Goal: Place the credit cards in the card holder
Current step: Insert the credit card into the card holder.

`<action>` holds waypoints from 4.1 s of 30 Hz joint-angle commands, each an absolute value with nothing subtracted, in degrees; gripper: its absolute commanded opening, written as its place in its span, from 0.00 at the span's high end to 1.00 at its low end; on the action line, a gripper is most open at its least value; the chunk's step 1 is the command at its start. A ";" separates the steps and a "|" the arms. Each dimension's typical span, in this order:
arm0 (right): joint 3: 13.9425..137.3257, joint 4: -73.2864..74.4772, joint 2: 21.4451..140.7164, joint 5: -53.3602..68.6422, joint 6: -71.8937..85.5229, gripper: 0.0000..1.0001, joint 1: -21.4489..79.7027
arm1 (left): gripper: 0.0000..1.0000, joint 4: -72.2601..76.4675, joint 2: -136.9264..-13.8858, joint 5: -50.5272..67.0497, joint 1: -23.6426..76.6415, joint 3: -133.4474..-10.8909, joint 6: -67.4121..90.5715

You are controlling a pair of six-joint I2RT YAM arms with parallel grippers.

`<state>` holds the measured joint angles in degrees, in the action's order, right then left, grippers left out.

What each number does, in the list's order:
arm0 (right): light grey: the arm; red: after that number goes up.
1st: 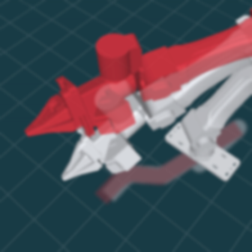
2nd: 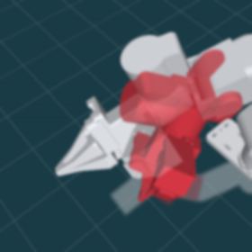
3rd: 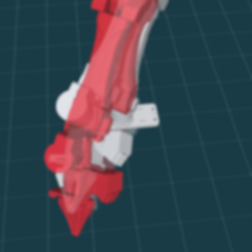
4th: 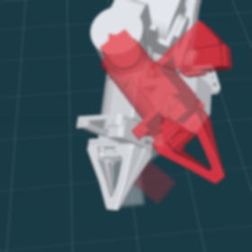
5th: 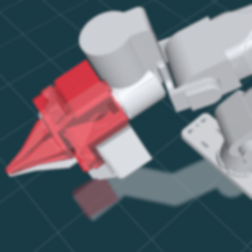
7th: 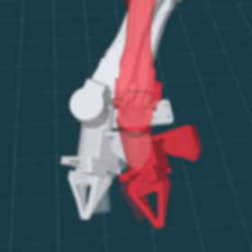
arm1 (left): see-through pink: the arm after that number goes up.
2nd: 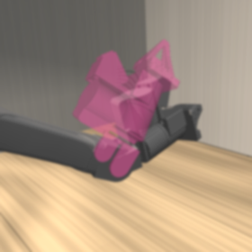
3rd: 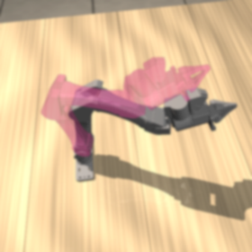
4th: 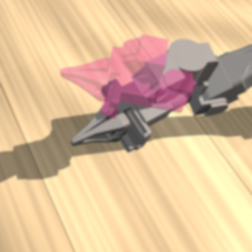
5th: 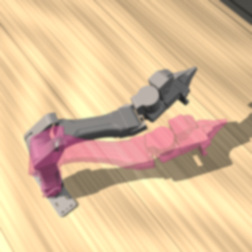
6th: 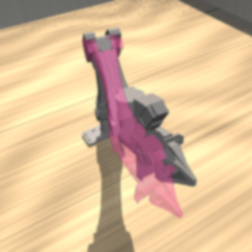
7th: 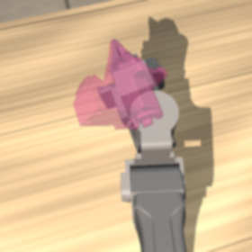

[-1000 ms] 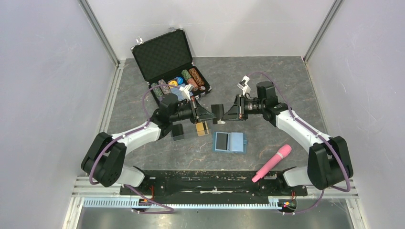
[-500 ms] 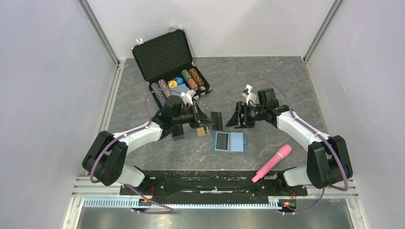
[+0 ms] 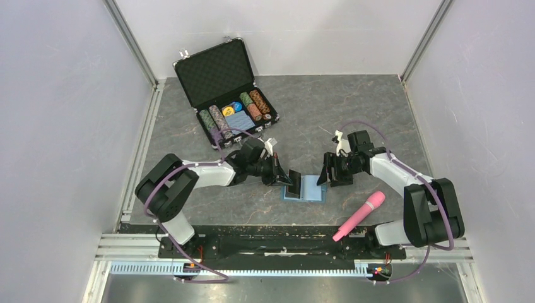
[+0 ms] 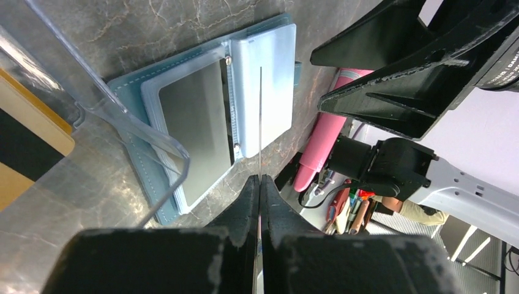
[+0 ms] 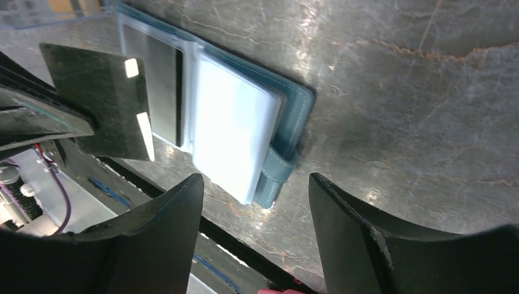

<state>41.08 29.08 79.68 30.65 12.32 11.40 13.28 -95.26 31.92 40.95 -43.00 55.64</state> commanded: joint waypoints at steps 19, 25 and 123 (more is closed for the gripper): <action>37.97 26.21 85.86 29.95 9.18 0.60 10.94 | 0.98 22.55 -105.74 33.42 42.80 -47.58 55.89; 37.37 25.59 86.64 30.57 9.32 0.68 10.98 | 0.98 20.90 -106.64 32.49 43.42 -47.95 56.25; 35.09 22.25 85.68 34.57 10.81 0.89 10.99 | 0.76 -14.93 -109.49 19.50 51.89 -65.25 50.11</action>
